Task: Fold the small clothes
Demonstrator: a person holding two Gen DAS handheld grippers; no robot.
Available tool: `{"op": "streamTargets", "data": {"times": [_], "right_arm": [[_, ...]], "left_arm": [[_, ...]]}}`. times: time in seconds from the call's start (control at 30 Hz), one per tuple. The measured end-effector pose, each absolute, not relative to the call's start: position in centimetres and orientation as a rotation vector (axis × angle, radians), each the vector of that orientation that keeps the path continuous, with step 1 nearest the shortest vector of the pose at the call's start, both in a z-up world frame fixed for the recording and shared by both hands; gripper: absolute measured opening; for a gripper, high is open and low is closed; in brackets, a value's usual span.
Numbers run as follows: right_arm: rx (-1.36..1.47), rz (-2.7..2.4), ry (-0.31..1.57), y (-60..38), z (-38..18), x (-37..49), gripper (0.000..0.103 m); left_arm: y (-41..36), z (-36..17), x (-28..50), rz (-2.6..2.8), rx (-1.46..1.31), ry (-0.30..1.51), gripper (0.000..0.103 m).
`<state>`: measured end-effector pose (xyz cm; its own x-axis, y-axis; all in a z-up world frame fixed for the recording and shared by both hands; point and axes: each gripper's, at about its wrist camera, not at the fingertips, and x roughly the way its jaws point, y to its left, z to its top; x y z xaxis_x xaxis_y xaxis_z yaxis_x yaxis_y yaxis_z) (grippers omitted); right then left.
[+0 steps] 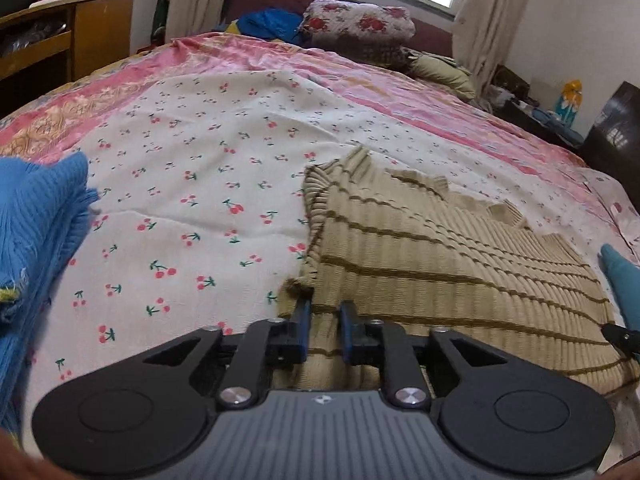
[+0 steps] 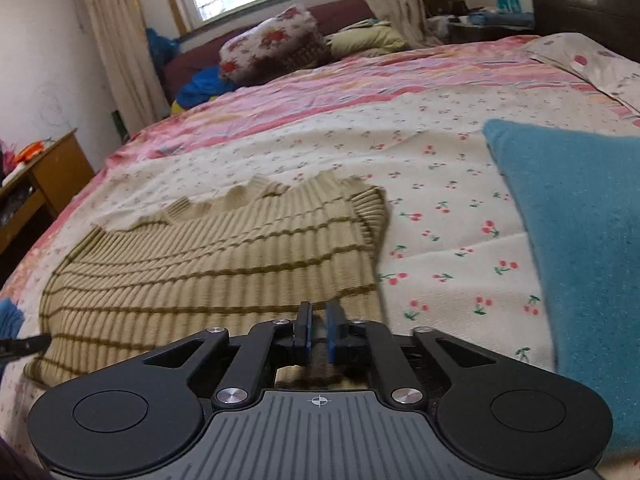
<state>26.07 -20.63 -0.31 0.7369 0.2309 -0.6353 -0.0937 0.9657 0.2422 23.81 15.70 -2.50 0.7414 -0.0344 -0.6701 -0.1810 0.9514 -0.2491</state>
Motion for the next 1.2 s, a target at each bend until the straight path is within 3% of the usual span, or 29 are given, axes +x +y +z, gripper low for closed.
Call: {"op": "streamTargets", "data": {"times": [0.3, 0.8, 1.2], "right_arm": [[0.286, 0.181, 0.662, -22.2, 0.1, 24.7, 0.008], [0.210, 0.178, 0.700, -22.2, -1.2, 24.1, 0.010], [0.181, 0.164, 0.706, -23.6, -0.6, 23.4, 0.014]], "left_arm": [[14.8, -0.5, 22.9, 0.116, -0.286, 0.710, 0.026], [12.2, -0.6, 22.8, 0.226, -0.167, 0.849, 0.026], [9.4, 2.9, 20.4, 0.216, -0.177, 0.809, 0.026]]}}
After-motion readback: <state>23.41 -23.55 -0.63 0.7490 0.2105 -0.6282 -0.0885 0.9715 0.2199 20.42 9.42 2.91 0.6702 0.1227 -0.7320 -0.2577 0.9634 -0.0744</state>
